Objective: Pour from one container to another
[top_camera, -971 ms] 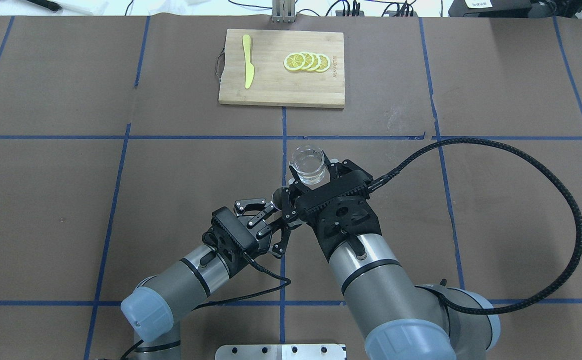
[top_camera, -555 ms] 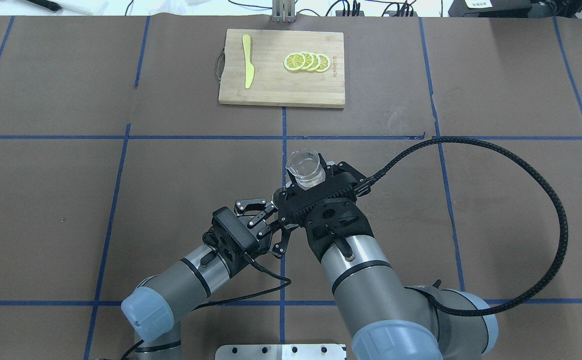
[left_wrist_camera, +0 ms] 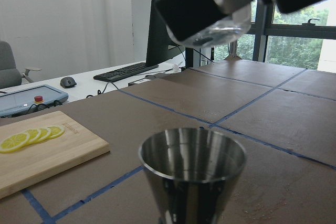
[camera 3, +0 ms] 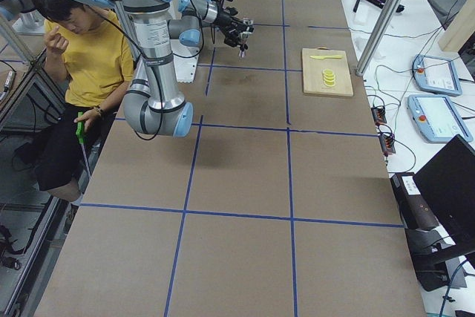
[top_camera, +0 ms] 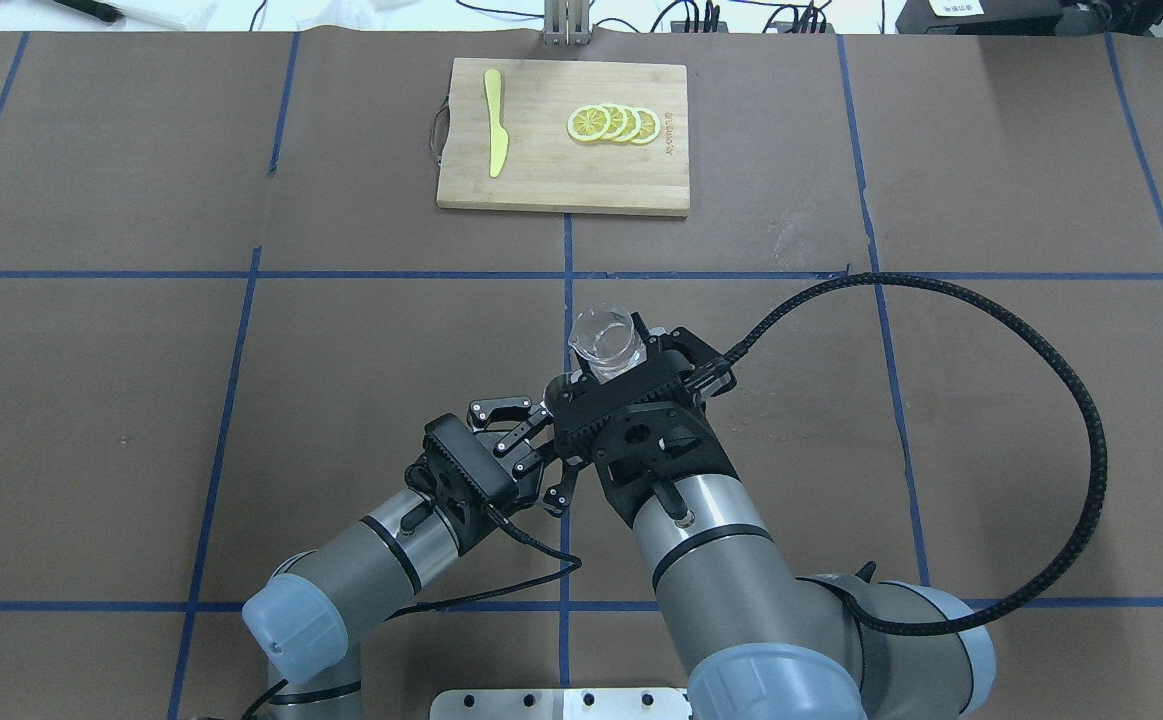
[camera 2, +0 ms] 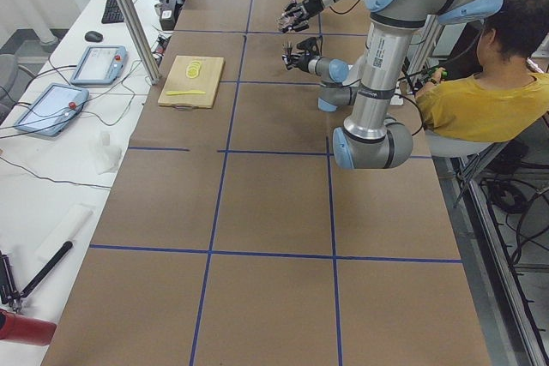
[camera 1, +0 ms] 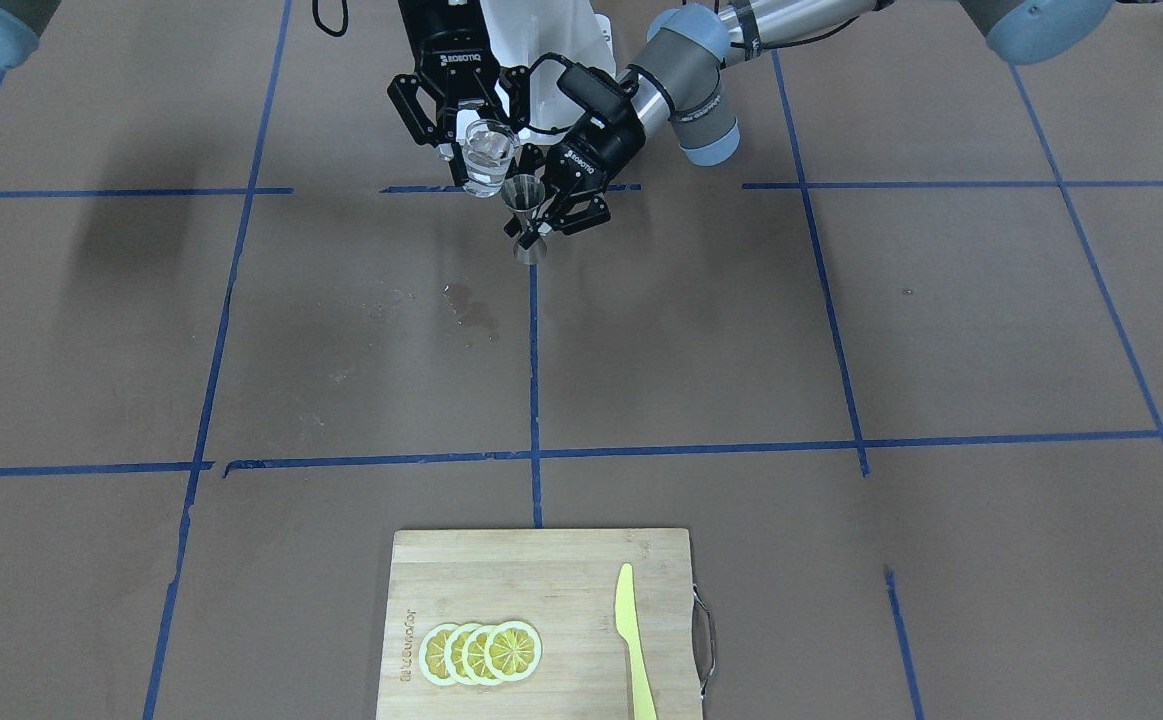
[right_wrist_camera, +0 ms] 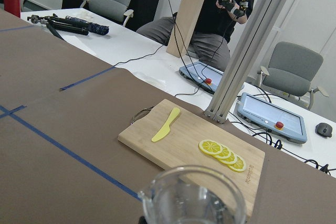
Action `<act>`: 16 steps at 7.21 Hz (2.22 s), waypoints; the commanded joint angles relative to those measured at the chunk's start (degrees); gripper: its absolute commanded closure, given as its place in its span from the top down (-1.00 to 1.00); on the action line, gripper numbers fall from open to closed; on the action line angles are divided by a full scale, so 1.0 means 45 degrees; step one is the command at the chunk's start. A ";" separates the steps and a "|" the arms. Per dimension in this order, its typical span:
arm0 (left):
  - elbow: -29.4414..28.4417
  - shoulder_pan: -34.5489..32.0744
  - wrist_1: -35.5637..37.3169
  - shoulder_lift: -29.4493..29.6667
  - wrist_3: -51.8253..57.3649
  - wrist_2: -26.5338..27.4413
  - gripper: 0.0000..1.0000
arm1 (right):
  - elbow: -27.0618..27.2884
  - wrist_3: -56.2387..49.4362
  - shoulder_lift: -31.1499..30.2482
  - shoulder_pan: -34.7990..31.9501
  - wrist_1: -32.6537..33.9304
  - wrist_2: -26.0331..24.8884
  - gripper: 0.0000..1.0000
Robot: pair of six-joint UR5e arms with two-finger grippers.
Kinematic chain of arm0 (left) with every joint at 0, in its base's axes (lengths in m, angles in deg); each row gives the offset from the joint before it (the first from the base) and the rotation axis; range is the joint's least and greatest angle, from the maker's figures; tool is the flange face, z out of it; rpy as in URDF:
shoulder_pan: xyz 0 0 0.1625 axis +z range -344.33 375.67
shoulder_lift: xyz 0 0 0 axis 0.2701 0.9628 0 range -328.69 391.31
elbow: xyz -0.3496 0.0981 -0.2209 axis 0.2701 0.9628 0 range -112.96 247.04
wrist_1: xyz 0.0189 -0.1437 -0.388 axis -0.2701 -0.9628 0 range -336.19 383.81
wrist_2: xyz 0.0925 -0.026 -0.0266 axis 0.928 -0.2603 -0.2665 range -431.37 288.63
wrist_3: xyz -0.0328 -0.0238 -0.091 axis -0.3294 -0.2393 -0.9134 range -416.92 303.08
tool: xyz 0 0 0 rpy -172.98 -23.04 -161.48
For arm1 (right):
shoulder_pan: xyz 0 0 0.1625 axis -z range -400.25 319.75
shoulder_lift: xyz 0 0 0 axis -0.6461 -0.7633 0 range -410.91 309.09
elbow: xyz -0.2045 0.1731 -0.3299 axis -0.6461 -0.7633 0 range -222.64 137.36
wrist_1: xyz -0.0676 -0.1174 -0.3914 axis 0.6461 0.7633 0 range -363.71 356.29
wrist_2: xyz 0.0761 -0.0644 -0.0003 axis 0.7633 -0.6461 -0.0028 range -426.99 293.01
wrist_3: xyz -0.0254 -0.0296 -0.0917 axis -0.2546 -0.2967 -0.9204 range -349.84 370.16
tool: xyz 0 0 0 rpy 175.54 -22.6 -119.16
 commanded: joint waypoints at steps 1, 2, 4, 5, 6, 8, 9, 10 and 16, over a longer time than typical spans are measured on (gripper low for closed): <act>-0.0016 -0.0019 0.0003 0.0008 0.0000 0.0003 -1.00 | 0.0009 -0.0652 0.0025 0.0037 0.0072 -0.0004 -1.00; -0.0035 0.0000 0.0003 0.0008 0.0000 0.0022 -1.00 | 0.0009 -0.0731 0.0005 0.0057 0.0091 -0.0004 -1.00; -0.0016 -0.0020 0.0003 0.0008 0.0000 0.0003 -1.00 | 0.0028 -0.1296 0.0025 0.0076 0.0111 -0.0004 -1.00; -0.0016 0.0000 0.0003 0.0028 0.0000 0.0003 -1.00 | 0.0009 -0.1589 0.0005 0.0076 0.0111 -0.0004 -1.00; -0.0016 -0.0019 0.0003 0.0009 0.0000 0.0022 -1.00 | 0.0009 -0.1901 0.0005 0.0057 0.0304 -0.0004 -1.00; -0.0016 -0.0020 0.0022 0.0008 0.0000 0.0022 -1.00 | 0.0067 -0.2292 0.0025 0.0057 0.0753 -0.0004 -1.00; -0.0016 -0.0020 0.0003 0.0008 0.0000 0.0022 -1.00 | 0.0067 -0.2565 0.0025 0.0038 0.0852 -0.0023 -1.00; -0.0016 -0.0020 0.0003 0.0008 0.0000 0.0022 -1.00 | 0.0087 -0.2626 0.0025 0.0037 0.1008 -0.0024 -1.00; -0.0016 0.0000 0.0003 0.0008 0.0000 0.0198 -1.00 | 0.0106 -0.3778 0.0005 -0.0080 0.1576 -0.0180 -1.00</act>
